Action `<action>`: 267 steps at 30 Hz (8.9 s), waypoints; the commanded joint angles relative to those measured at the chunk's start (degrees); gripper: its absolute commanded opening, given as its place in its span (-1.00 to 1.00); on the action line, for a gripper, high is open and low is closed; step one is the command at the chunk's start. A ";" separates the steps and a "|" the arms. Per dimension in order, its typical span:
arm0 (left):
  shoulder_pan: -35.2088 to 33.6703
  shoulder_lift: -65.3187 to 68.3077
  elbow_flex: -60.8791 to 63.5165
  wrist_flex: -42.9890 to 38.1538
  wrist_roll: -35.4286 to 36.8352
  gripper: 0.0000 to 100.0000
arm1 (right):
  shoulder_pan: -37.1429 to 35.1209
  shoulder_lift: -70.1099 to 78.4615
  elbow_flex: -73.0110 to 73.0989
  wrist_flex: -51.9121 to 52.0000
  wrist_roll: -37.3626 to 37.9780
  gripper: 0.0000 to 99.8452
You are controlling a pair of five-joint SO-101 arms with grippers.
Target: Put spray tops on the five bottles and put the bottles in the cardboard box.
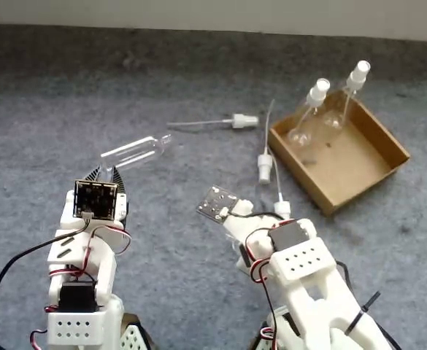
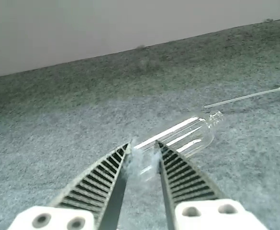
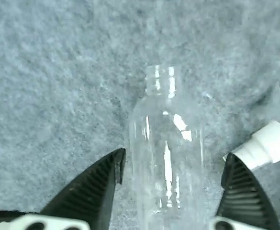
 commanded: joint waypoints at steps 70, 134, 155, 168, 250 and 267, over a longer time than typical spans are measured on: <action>1.27 -0.31 1.19 -0.70 -0.18 -0.92 | 6.37 -22.29 -13.93 2.95 -14.42 -0.78; 41.19 54.20 -54.55 10.99 -10.90 -0.91 | 45.23 -33.80 7.16 -20.18 -34.29 -0.78; 48.66 104.40 -99.03 35.08 11.96 -0.91 | 53.76 -33.80 7.08 -20.88 -34.29 -0.78; 44.70 113.71 -108.26 34.73 26.55 -0.91 | 60.44 -33.80 7.08 -27.12 -34.29 -0.78; 50.77 138.86 -123.47 39.82 61.98 -0.31 | 68.97 -33.71 7.60 -32.04 -34.20 -0.78; 50.59 140.35 -131.47 53.01 61.89 -0.30 | 66.51 -33.71 7.60 -32.04 -34.02 -0.78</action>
